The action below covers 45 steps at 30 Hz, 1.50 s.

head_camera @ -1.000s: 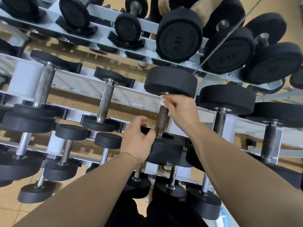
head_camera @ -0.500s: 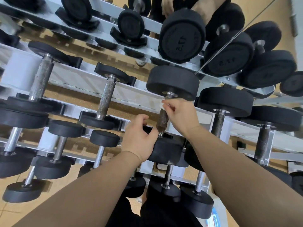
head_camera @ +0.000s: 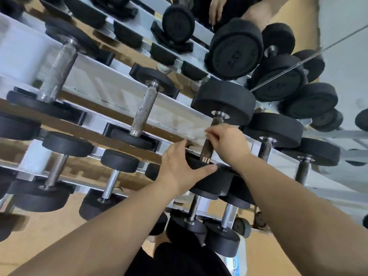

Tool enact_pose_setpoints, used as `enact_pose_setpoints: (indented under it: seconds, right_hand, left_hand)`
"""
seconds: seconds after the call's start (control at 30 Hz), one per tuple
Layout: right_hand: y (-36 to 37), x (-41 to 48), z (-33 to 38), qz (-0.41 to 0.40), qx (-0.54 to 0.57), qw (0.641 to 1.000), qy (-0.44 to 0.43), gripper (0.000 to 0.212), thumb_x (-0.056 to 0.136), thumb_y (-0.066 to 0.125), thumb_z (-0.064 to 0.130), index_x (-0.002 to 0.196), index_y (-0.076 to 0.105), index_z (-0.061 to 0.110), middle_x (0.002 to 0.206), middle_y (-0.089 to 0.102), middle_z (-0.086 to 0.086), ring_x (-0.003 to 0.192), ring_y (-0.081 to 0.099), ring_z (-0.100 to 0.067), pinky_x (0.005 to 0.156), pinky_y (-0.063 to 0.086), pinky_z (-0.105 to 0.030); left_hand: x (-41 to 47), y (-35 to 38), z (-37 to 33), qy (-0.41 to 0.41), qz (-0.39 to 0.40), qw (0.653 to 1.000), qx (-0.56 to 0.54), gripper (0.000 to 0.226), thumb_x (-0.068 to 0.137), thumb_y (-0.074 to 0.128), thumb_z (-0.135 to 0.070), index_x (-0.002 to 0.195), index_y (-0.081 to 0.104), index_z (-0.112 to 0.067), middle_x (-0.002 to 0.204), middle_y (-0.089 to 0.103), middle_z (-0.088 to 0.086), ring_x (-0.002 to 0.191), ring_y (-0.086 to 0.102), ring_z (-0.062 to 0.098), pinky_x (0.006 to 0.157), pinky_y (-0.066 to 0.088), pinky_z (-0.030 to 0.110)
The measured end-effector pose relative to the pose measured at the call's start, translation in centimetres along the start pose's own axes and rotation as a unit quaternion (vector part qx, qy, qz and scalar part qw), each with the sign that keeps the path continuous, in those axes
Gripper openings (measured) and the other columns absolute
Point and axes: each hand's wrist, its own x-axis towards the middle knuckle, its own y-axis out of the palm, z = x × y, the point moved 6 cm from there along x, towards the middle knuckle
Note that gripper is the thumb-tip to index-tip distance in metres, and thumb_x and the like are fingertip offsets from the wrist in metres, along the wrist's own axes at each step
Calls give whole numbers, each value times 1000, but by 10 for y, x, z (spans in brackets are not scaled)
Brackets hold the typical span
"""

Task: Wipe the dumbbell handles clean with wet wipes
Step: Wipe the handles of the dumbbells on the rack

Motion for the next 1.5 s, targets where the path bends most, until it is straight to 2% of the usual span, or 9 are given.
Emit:
enact_pose_setpoints:
  seconds: [0.17, 0.27, 0.4, 0.6, 0.87, 1.07, 1.17, 1.33, 1.5]
  right_hand:
    - [13, -14, 20, 183, -58, 972, -136, 18, 94, 65, 22, 107, 77, 18, 104, 73, -3, 95, 67, -24, 83, 53, -37]
    - [5, 16, 11, 105, -170, 976, -83, 19, 97, 55, 24, 101, 73, 19, 98, 70, -6, 87, 66, -33, 75, 55, -42]
    - [-17, 23, 0, -41, -80, 994, 54, 21, 96, 61, 25, 109, 76, 21, 102, 75, -5, 92, 68, -30, 81, 55, -41]
    - [6, -22, 13, 155, 48, 986, -26, 12, 90, 74, 22, 100, 79, 23, 96, 76, 5, 86, 69, -11, 78, 53, -28]
    - [-17, 27, -6, -61, -41, 996, 50, 18, 96, 61, 27, 104, 76, 23, 91, 76, -4, 84, 68, -30, 74, 56, -41]
    - [8, -23, 4, 60, 55, 995, -59, 15, 89, 73, 18, 102, 79, 20, 97, 77, 1, 88, 71, -20, 79, 55, -32]
    - [8, -21, -4, 40, 72, 993, -79, 15, 90, 72, 23, 104, 78, 24, 97, 77, 3, 88, 71, -19, 77, 56, -32]
    - [-6, 6, -38, -130, 119, 981, 79, 18, 94, 65, 25, 109, 76, 23, 100, 76, -1, 92, 69, -24, 84, 54, -33]
    - [12, -21, -41, -9, 295, 952, 83, 13, 94, 65, 14, 102, 73, 21, 80, 64, 20, 72, 60, -3, 76, 49, -25]
  left_hand:
    - [-5, 4, 8, -24, 74, 996, -32, 137, 63, 76, -77, 161, 0, -20, 168, 10, 0, 154, 10, 22, 124, 20, 40]
    - [-1, 4, 8, -47, 104, 993, -29, 144, 58, 78, -79, 161, -4, -21, 168, 8, 0, 154, 13, 25, 122, 25, 42]
    - [1, 3, 13, -80, 121, 989, -31, 154, 49, 80, -82, 160, -10, -25, 168, 12, 1, 153, 16, 28, 120, 29, 47]
    - [4, 3, 15, -78, 127, 989, -18, 156, 44, 77, -85, 160, -9, -24, 164, 23, 4, 149, 25, 29, 116, 36, 45]
    - [4, 2, 13, -81, 137, 987, -9, 154, 48, 78, -84, 160, -10, -25, 166, 20, 4, 151, 21, 29, 118, 33, 46]
    - [6, 2, 11, -72, 140, 987, 2, 153, 50, 79, -82, 161, -8, -21, 167, 17, 4, 153, 17, 24, 121, 28, 42]
    - [5, 1, 9, -81, 138, 987, 4, 150, 51, 81, -79, 161, -6, -24, 167, 19, 1, 152, 20, 23, 120, 30, 39]
    - [3, -1, 7, -109, 150, 982, -23, 155, 45, 80, -81, 160, -11, -29, 166, 21, -3, 151, 23, 19, 120, 31, 39]
    - [-1, -4, 1, -135, 149, 980, -8, 167, 28, 72, -94, 159, -9, -32, 163, 31, -5, 146, 35, 17, 118, 36, 39]
